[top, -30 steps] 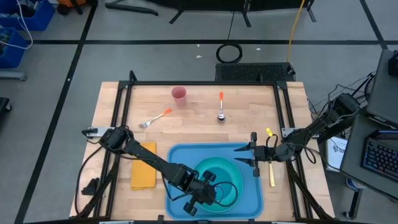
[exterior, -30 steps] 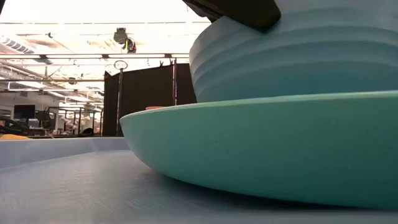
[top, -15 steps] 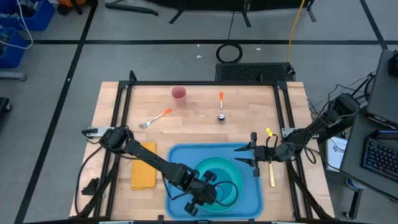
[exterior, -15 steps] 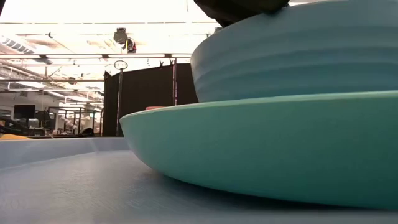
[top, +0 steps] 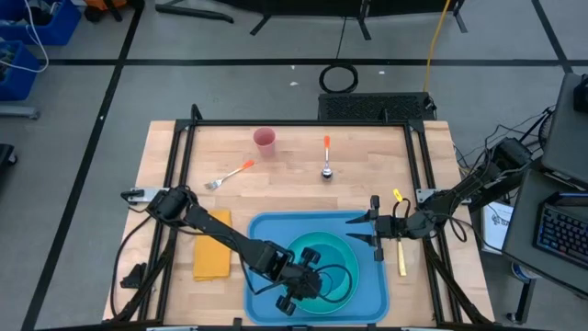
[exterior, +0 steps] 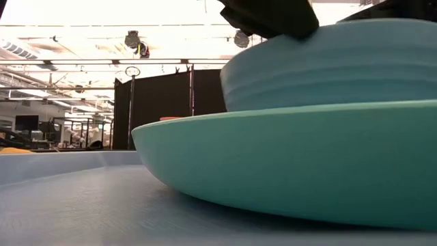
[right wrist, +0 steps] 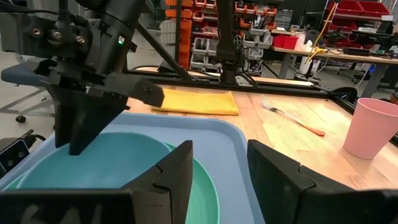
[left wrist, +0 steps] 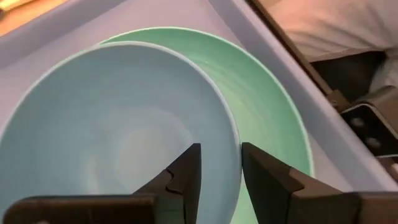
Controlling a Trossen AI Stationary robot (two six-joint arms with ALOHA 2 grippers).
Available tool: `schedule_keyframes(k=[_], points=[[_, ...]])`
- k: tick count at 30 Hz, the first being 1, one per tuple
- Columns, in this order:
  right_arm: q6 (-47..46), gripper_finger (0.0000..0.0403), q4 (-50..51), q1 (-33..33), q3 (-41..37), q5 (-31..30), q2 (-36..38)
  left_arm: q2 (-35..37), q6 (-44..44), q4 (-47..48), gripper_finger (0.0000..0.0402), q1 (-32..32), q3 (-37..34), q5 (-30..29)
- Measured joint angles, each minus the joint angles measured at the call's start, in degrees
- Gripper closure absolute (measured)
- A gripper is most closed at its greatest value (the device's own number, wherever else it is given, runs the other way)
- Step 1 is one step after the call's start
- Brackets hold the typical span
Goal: Set up tray
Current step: Put the blue bowl on top of the light blue serving tray, then put the pink cup on the blue serving tray to the top right of the light blue plate
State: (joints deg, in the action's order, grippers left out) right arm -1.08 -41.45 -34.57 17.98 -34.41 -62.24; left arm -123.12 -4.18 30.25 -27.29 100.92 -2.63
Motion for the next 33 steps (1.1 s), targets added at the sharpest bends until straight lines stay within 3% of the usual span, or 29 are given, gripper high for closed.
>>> schedule_keyframes(k=[9, 15, 25, 33], points=[[0.0, 0.0261, 0.0, 0.0, 0.0, 0.0, 0.0, 1.4, 4.1, 0.5, 0.0282, 0.0, 0.0, 5.0], [-0.1, 0.0261, -0.1, 0.0, 0.0, 0.0, 0.0, 5.4, 4.4, 4.0, 0.0282, -0.1, 0.0, 3.7], [-0.7, 0.0261, -0.3, 0.0, 0.0, 1.6, 0.0, 13.4, 4.3, 11.7, 0.0282, -3.2, 0.0, -14.0], [-2.0, 0.0261, -0.3, 0.0, 0.0, 1.7, 0.0, 13.7, 8.3, 19.8, 0.0282, -4.6, 0.0, -26.0]])
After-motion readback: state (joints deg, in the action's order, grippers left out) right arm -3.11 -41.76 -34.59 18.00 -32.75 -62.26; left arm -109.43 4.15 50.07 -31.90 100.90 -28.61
